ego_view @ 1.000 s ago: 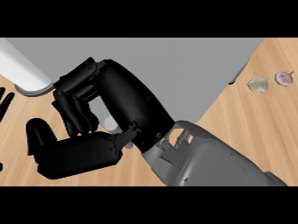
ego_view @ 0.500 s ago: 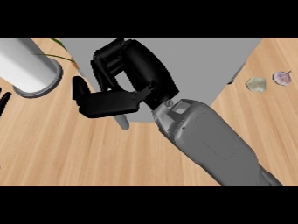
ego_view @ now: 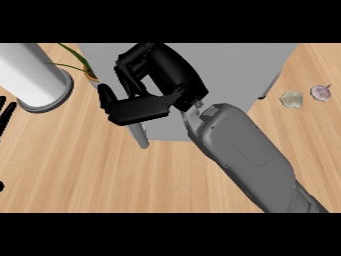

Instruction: Pick up the wine, place it into the cabinet and close the cabinet

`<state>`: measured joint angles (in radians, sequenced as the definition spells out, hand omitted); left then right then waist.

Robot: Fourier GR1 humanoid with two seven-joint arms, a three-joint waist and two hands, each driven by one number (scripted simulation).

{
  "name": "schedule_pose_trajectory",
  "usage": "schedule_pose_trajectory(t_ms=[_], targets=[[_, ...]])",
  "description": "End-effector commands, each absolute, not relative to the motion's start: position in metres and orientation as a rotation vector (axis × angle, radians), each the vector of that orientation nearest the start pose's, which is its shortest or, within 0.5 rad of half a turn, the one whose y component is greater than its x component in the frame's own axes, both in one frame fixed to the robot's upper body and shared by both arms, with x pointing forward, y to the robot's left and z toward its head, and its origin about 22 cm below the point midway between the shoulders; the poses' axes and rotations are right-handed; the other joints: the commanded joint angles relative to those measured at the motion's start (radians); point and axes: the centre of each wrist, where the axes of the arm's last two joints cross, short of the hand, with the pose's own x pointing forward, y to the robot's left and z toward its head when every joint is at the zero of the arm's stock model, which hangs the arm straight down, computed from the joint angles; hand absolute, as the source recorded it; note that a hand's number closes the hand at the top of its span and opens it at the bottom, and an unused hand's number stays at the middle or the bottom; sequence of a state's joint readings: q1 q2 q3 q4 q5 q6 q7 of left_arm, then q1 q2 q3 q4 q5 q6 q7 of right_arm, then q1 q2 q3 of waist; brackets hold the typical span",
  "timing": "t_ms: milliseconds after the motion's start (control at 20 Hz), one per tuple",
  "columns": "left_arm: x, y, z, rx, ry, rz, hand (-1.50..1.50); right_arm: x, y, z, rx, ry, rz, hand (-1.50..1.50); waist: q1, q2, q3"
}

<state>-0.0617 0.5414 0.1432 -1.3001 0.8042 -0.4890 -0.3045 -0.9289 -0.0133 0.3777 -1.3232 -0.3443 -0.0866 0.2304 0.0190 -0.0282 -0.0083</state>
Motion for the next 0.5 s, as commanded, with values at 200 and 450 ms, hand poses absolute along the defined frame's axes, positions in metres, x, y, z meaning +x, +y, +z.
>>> schedule_pose_trajectory(t_ms=[200,450], targets=[[0.254,0.402,0.033,-0.453,-1.845,0.118,-1.5,0.384,-0.069,0.181,0.365,-1.75,0.469,1.5,0.002,0.036,0.008],[0.26,0.394,0.04,-0.468,-1.853,0.074,-1.5,0.389,-0.087,0.168,0.377,-1.749,0.459,1.5,0.002,0.037,0.009]])
